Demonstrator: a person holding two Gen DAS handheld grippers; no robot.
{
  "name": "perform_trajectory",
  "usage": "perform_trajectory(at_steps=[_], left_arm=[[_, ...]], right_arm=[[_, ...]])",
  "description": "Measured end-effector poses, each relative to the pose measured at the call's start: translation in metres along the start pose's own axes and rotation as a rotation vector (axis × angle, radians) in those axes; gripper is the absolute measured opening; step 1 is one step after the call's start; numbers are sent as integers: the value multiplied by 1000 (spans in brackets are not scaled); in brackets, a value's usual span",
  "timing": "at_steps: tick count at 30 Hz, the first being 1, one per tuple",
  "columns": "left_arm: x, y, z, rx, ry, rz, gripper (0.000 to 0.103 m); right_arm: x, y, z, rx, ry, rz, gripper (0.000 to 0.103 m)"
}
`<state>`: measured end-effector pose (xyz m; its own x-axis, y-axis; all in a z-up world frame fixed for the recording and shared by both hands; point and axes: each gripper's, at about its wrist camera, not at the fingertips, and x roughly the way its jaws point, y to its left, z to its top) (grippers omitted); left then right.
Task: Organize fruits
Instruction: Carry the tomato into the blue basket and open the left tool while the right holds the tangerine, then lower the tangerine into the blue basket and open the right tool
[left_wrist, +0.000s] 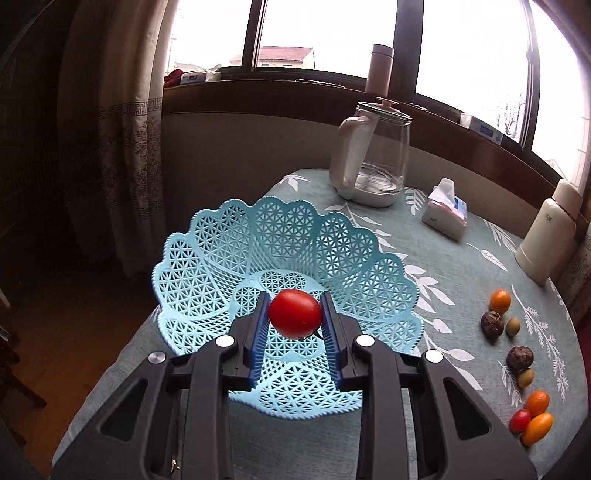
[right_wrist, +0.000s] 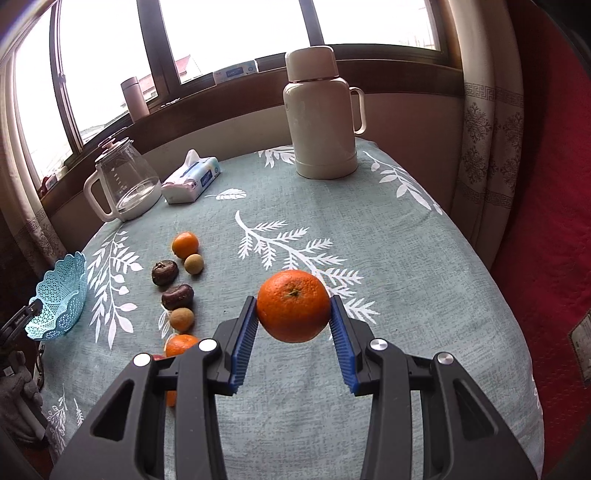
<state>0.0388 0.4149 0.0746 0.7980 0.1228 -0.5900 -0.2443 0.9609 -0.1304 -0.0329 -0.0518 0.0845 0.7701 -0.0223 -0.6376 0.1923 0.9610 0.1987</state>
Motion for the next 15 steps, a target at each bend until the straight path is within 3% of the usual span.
perform_trajectory(at_steps=[12,14,15], left_arm=[[11,16,-1,-11,27,-17,30],[12,19,1,-18,37,-20,46],[12,20,2,-23,38,-19,59]], right_arm=[[1,54,-5,-72,11,53,40],[3,65,-7,-84,16,63,40],[4,69,-8,-88,21,71,40]])
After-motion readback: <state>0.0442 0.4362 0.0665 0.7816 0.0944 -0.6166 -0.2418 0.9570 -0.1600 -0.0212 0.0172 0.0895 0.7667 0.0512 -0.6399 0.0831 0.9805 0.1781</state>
